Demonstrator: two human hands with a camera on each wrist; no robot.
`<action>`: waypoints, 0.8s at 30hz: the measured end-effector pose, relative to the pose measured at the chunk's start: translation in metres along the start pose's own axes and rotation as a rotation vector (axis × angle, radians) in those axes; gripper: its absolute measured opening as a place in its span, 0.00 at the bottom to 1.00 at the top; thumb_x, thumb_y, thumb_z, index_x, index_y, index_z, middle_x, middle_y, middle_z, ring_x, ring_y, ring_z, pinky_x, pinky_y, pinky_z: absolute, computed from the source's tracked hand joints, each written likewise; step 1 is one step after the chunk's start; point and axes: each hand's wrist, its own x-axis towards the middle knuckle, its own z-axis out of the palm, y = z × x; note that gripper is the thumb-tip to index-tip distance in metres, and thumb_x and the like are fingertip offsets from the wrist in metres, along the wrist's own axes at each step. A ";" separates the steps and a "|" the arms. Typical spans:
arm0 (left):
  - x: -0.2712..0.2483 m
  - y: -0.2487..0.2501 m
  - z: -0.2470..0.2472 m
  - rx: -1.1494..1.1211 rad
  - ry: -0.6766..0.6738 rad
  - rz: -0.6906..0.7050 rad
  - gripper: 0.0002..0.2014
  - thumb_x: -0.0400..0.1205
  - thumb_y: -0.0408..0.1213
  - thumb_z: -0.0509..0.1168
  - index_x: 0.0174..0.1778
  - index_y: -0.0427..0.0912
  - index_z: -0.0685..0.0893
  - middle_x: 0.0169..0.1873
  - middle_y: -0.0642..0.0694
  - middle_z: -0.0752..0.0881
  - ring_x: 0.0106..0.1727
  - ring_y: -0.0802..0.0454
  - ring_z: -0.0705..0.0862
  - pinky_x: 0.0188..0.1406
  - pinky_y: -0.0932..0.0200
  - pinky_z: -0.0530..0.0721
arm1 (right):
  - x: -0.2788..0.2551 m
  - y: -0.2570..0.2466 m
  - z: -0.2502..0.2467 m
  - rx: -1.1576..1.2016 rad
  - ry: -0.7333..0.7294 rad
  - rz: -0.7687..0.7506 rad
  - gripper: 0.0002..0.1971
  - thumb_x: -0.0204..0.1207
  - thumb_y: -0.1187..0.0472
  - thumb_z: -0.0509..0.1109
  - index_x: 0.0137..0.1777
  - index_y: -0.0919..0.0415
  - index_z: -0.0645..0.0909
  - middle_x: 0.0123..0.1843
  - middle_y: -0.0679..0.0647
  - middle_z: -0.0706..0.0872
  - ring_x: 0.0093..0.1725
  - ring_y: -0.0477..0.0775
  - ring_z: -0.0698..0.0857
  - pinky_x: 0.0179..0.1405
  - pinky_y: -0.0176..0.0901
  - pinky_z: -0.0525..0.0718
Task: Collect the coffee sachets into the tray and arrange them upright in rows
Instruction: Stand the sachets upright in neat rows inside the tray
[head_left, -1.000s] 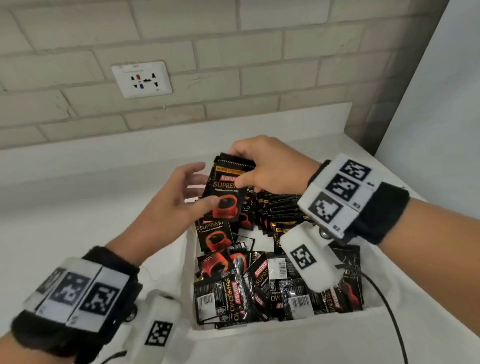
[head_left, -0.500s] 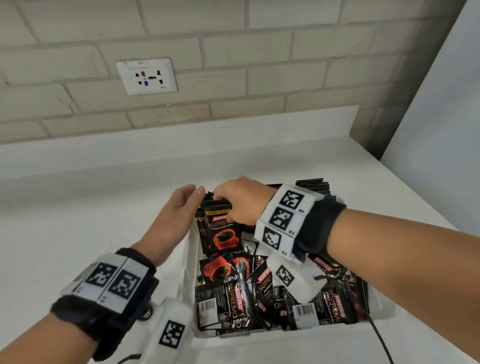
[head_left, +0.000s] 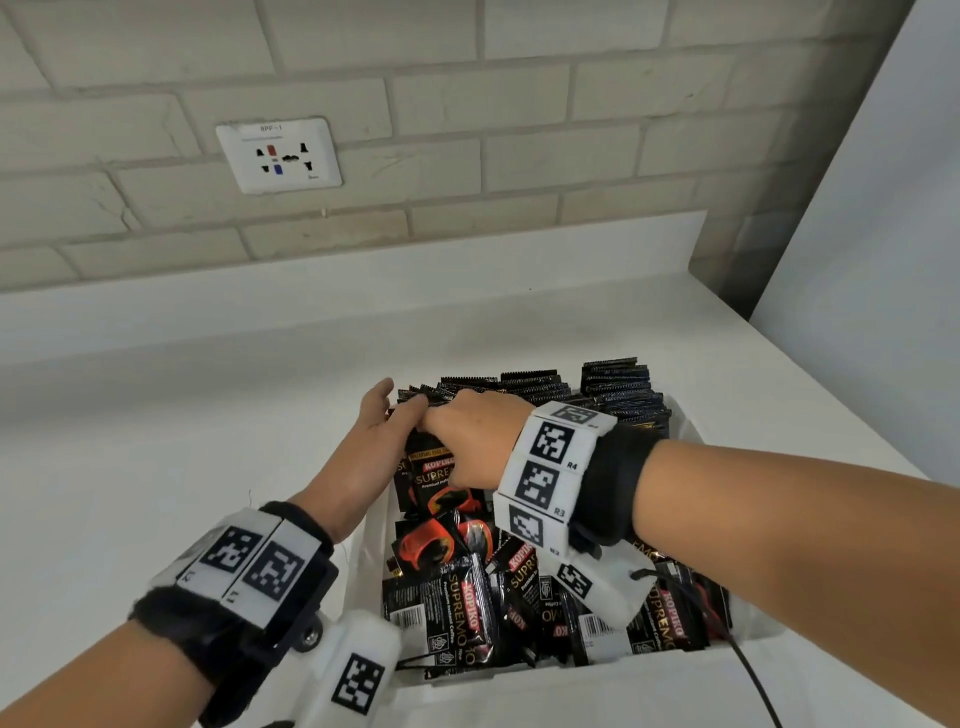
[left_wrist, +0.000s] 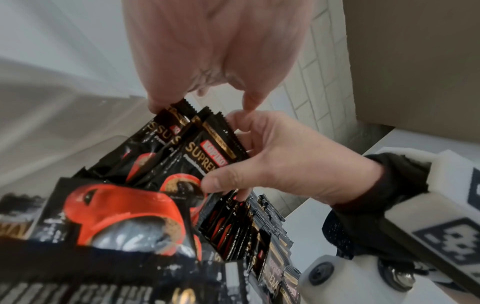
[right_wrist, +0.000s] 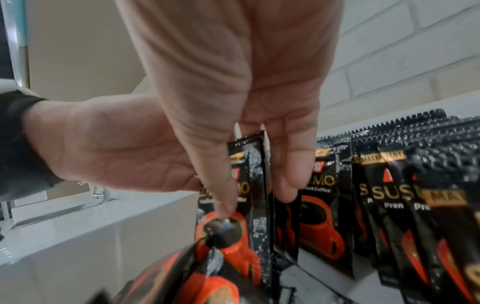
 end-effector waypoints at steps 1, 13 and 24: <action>0.002 -0.002 0.000 -0.037 -0.004 -0.018 0.29 0.86 0.41 0.54 0.83 0.48 0.50 0.72 0.48 0.70 0.61 0.56 0.75 0.53 0.66 0.72 | 0.000 0.000 0.002 -0.021 -0.014 0.011 0.25 0.72 0.58 0.72 0.68 0.60 0.73 0.49 0.58 0.82 0.47 0.60 0.85 0.31 0.43 0.78; -0.003 -0.014 -0.005 -0.006 -0.080 -0.048 0.45 0.76 0.15 0.61 0.82 0.48 0.46 0.75 0.46 0.67 0.49 0.61 0.79 0.39 0.66 0.78 | -0.004 0.002 0.001 0.102 0.073 0.065 0.26 0.70 0.51 0.75 0.63 0.59 0.69 0.48 0.52 0.79 0.47 0.56 0.82 0.40 0.45 0.80; 0.002 -0.022 0.000 0.069 -0.108 -0.073 0.53 0.74 0.14 0.62 0.80 0.58 0.38 0.51 0.36 0.79 0.44 0.40 0.78 0.56 0.29 0.78 | -0.011 0.063 -0.050 0.218 0.112 0.314 0.15 0.74 0.62 0.72 0.60 0.59 0.81 0.50 0.51 0.81 0.50 0.49 0.79 0.54 0.40 0.76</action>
